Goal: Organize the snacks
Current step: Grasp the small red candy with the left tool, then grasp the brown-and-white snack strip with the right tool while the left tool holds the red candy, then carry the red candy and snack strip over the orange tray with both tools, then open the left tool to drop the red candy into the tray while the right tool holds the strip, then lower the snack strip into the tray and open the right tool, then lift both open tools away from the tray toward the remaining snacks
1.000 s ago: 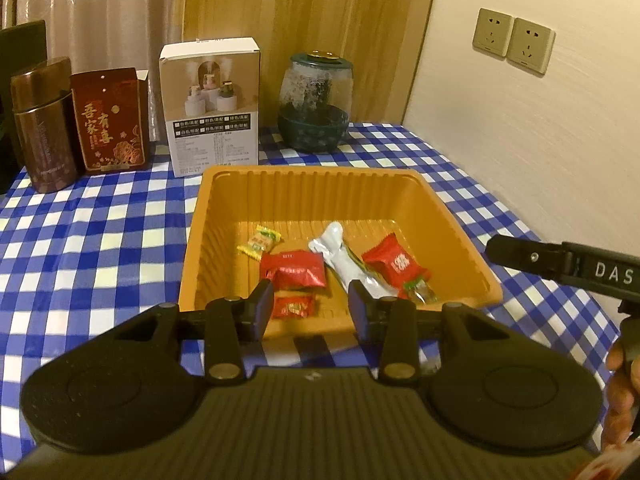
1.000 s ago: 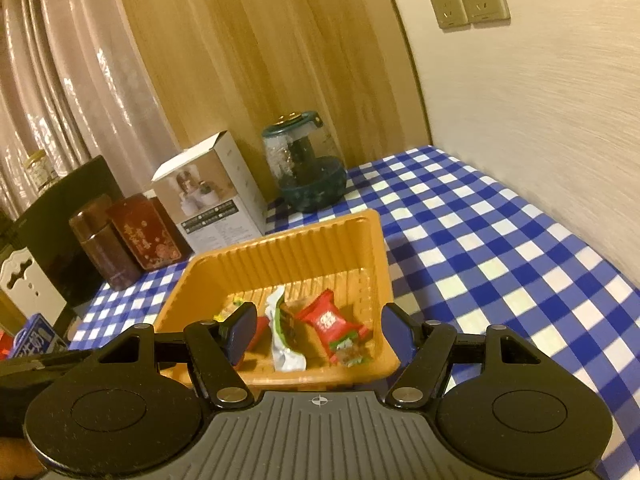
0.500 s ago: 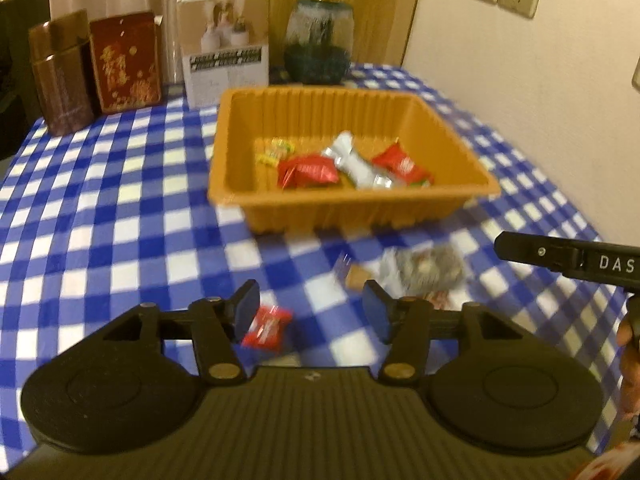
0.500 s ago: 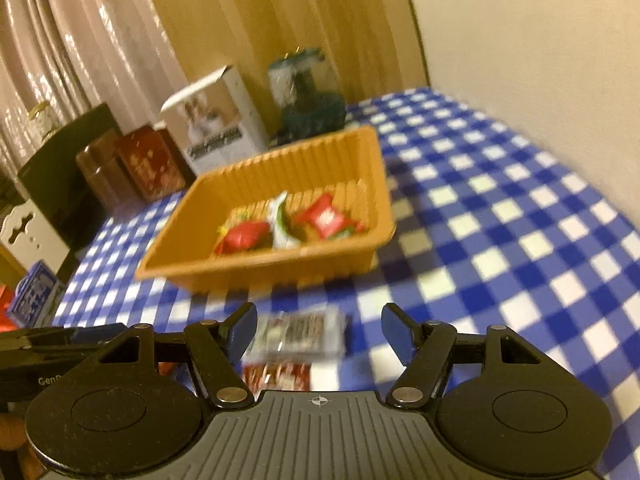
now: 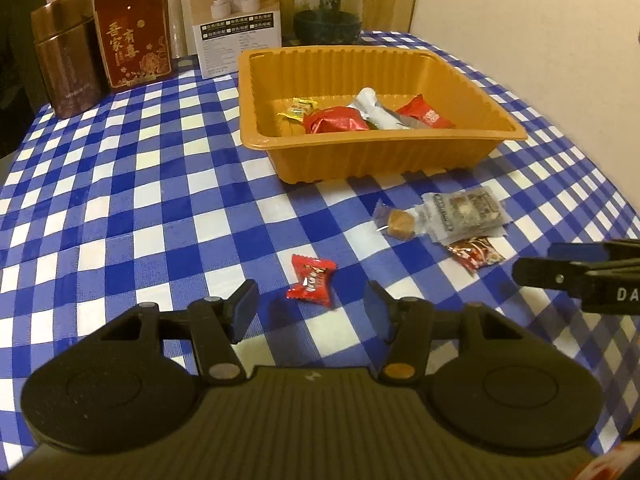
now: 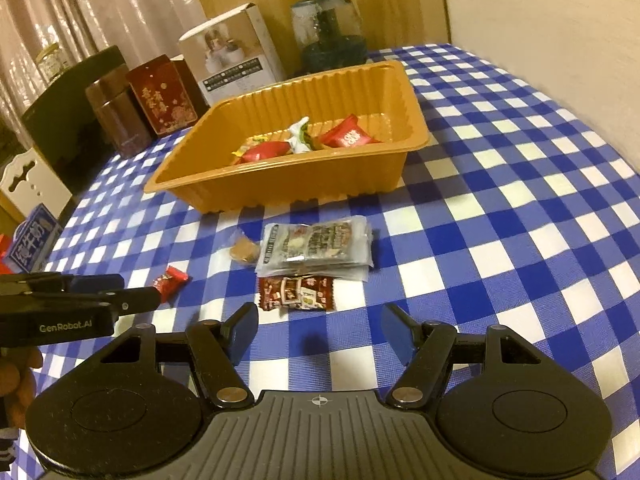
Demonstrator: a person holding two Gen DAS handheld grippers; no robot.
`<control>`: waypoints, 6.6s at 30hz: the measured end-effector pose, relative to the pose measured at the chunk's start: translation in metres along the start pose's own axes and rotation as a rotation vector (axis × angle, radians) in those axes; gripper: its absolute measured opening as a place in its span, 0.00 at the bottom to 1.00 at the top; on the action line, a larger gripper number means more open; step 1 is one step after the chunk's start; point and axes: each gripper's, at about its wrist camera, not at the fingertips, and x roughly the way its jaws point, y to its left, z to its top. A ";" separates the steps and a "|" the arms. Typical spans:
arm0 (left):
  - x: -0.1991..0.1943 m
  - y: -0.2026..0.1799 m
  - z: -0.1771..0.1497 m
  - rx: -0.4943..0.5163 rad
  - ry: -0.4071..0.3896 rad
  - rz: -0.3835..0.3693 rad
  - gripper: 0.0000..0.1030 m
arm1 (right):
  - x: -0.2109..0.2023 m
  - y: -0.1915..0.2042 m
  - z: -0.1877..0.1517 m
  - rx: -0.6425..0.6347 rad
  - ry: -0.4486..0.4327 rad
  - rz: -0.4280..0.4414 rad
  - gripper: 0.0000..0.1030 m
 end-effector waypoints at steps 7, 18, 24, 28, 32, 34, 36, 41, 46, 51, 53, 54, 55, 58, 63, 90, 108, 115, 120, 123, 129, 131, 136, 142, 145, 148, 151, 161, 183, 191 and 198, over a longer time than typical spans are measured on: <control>0.014 0.003 0.006 -0.025 -0.006 -0.030 0.45 | 0.005 0.003 -0.001 -0.009 0.008 0.009 0.66; 0.030 0.003 0.005 -0.032 0.035 -0.016 0.22 | 0.014 0.006 -0.003 -0.021 0.018 0.005 0.66; 0.022 0.006 0.009 -0.101 0.026 -0.059 0.20 | 0.019 0.009 -0.003 -0.044 0.004 0.017 0.66; 0.013 -0.003 0.013 -0.082 -0.001 -0.083 0.20 | 0.025 0.010 -0.001 -0.035 0.001 0.041 0.66; 0.011 -0.010 0.016 -0.063 -0.012 -0.098 0.20 | 0.032 0.014 0.003 -0.036 -0.007 0.034 0.66; 0.011 -0.012 0.016 -0.060 -0.013 -0.102 0.20 | 0.035 0.014 0.004 -0.036 -0.012 0.030 0.66; 0.010 -0.013 0.016 -0.059 -0.017 -0.105 0.20 | 0.037 0.016 0.003 -0.049 -0.022 0.027 0.65; 0.009 -0.010 0.015 -0.069 -0.022 -0.106 0.20 | 0.044 0.030 -0.002 -0.163 -0.043 0.001 0.59; 0.009 -0.010 0.015 -0.075 -0.018 -0.103 0.20 | 0.048 0.038 -0.008 -0.248 -0.059 -0.046 0.46; 0.010 -0.011 0.014 -0.071 -0.015 -0.104 0.20 | 0.048 0.038 -0.009 -0.271 -0.052 -0.059 0.39; 0.010 -0.011 0.015 -0.071 -0.014 -0.103 0.20 | 0.047 0.039 -0.010 -0.278 -0.050 -0.062 0.38; 0.010 -0.012 0.015 -0.070 -0.014 -0.103 0.20 | 0.047 0.039 -0.010 -0.277 -0.049 -0.061 0.38; 0.010 -0.012 0.014 -0.070 -0.014 -0.102 0.20 | 0.046 0.040 -0.010 -0.276 -0.048 -0.061 0.38; 0.010 -0.012 0.014 -0.070 -0.014 -0.103 0.20 | 0.043 0.041 -0.011 -0.278 -0.052 -0.060 0.37; 0.008 -0.013 0.014 -0.068 -0.024 -0.106 0.20 | 0.033 0.042 -0.012 -0.284 -0.074 -0.064 0.37; -0.023 -0.034 0.031 -0.088 -0.171 -0.116 0.20 | -0.021 0.019 0.034 -0.160 -0.187 -0.065 0.37; -0.031 -0.026 0.073 -0.138 -0.294 -0.112 0.20 | -0.025 0.006 0.078 -0.138 -0.265 -0.065 0.37; -0.018 -0.024 0.092 -0.140 -0.312 -0.093 0.20 | -0.015 0.002 0.098 -0.130 -0.279 -0.062 0.37; -0.005 -0.022 0.103 -0.143 -0.308 -0.084 0.20 | -0.001 0.000 0.109 -0.151 -0.258 -0.053 0.37; 0.002 -0.018 0.109 -0.149 -0.306 -0.076 0.20 | 0.007 -0.004 0.115 -0.140 -0.247 -0.054 0.37; 0.014 -0.013 0.118 -0.157 -0.299 -0.065 0.20 | 0.021 -0.011 0.125 -0.117 -0.234 -0.053 0.37; 0.018 -0.011 0.120 -0.156 -0.297 -0.061 0.20 | 0.025 -0.011 0.128 -0.116 -0.230 -0.048 0.37; 0.028 -0.009 0.124 -0.156 -0.284 -0.057 0.20 | 0.035 -0.012 0.134 -0.109 -0.217 -0.038 0.37; 0.038 -0.006 0.123 -0.154 -0.266 -0.053 0.20 | 0.042 -0.014 0.136 -0.088 -0.199 -0.024 0.37; 0.044 -0.006 0.123 -0.151 -0.254 -0.049 0.21 | 0.044 -0.015 0.138 -0.079 -0.196 -0.024 0.37; 0.050 -0.005 0.121 -0.157 -0.241 -0.046 0.43 | 0.045 -0.016 0.138 -0.072 -0.191 -0.023 0.37; 0.049 -0.003 0.120 -0.163 -0.245 -0.055 0.47 | 0.045 -0.017 0.137 -0.066 -0.188 -0.022 0.37; 0.039 0.002 0.123 -0.175 -0.260 -0.043 0.47 | 0.044 -0.020 0.139 -0.036 -0.189 -0.008 0.37; 0.040 -0.001 0.122 -0.161 -0.254 -0.045 0.47 | 0.049 -0.033 0.138 0.075 -0.179 0.057 0.66; 0.040 -0.002 0.121 -0.156 -0.255 -0.046 0.47 | 0.043 -0.034 0.140 0.079 -0.196 0.048 0.66; 0.038 -0.005 0.119 -0.148 -0.254 -0.045 0.47 | 0.037 -0.033 0.141 0.074 -0.210 0.043 0.66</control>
